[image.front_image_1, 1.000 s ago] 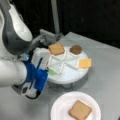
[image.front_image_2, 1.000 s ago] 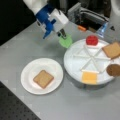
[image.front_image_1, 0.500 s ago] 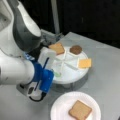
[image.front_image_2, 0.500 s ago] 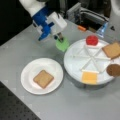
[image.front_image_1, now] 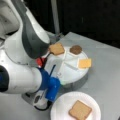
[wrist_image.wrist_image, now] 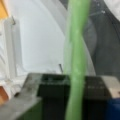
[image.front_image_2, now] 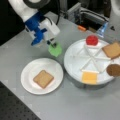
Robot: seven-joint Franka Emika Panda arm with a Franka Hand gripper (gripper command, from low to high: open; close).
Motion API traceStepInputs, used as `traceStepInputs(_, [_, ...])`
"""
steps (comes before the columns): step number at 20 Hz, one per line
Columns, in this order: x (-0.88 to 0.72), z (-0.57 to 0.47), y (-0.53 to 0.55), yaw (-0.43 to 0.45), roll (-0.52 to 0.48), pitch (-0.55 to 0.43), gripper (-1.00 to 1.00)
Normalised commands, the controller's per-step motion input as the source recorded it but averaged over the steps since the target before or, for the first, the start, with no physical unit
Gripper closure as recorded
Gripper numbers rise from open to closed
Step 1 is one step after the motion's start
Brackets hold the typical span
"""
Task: Ingredient selection for cheeseburger or sandwich
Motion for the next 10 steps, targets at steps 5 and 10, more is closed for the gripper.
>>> traceStepInputs(5, [0.35, 0.05, -0.3, 0.141, 0.045, 0.246, 1.0])
traceStepInputs(10, [0.44, 0.06, -0.27, 0.145, 0.051, 0.239, 1.0])
